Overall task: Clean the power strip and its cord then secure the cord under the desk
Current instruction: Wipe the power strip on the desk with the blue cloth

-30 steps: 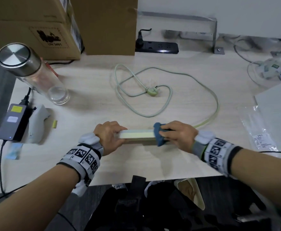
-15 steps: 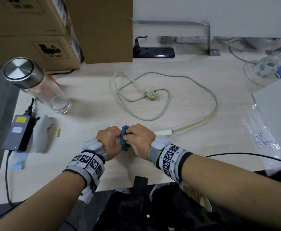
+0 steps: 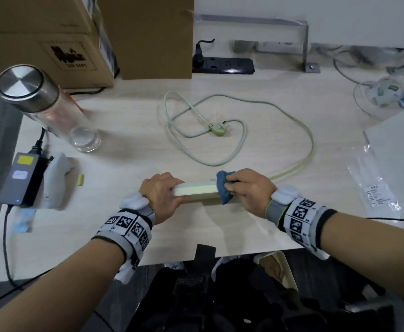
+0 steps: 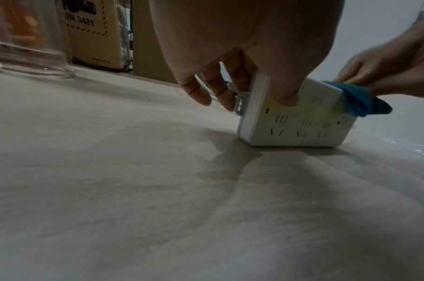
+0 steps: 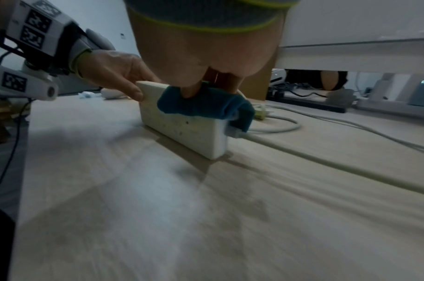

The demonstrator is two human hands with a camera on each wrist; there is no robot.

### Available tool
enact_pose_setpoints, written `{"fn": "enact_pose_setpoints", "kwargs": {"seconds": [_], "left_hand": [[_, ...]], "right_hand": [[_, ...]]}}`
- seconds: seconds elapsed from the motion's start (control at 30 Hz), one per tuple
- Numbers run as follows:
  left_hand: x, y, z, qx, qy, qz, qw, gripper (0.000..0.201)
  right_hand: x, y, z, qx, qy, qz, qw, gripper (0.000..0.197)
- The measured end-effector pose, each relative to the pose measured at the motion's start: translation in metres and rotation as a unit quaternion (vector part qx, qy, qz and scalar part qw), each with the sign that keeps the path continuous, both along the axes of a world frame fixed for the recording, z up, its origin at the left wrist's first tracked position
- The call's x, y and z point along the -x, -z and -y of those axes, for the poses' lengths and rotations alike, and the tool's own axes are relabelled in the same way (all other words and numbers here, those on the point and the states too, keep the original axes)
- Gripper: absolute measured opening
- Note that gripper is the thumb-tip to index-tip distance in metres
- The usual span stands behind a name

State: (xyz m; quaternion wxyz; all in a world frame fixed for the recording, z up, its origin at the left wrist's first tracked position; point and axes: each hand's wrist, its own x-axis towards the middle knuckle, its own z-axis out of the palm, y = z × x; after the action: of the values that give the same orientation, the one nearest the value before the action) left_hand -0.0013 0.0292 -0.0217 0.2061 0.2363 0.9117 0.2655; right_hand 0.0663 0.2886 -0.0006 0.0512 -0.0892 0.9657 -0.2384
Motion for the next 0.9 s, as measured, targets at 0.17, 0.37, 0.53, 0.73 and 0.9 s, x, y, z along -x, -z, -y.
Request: {"fn": "enact_pose_setpoints", "kwargs": {"seconds": [0.17, 0.37, 0.53, 0.73, 0.9], "left_hand": [[0.0, 0.0, -0.002, -0.014, -0.017, 0.016, 1.0, 0.024], [0.003, -0.002, -0.001, -0.013, -0.014, 0.03, 0.999, 0.012], [0.004, -0.005, -0.007, 0.011, -0.031, 0.029, 0.999, 0.032], [0.005, -0.001, -0.014, -0.044, -0.048, 0.076, 0.995, 0.032], [0.008, 0.007, 0.001, -0.125, 0.054, -0.185, 0.973, 0.04]], "right_hand": [[0.016, 0.003, 0.065, 0.042, -0.082, -0.038, 0.995, 0.023], [0.022, 0.01, 0.082, 0.028, -0.114, -0.032, 0.993, 0.037], [0.007, -0.004, 0.005, 0.03, -0.08, -0.079, 0.993, 0.018], [0.007, -0.015, -0.033, 0.005, 0.058, 0.03, 0.998, 0.018], [0.014, -0.03, -0.035, 0.092, 0.155, 0.051, 0.982, 0.024]]}}
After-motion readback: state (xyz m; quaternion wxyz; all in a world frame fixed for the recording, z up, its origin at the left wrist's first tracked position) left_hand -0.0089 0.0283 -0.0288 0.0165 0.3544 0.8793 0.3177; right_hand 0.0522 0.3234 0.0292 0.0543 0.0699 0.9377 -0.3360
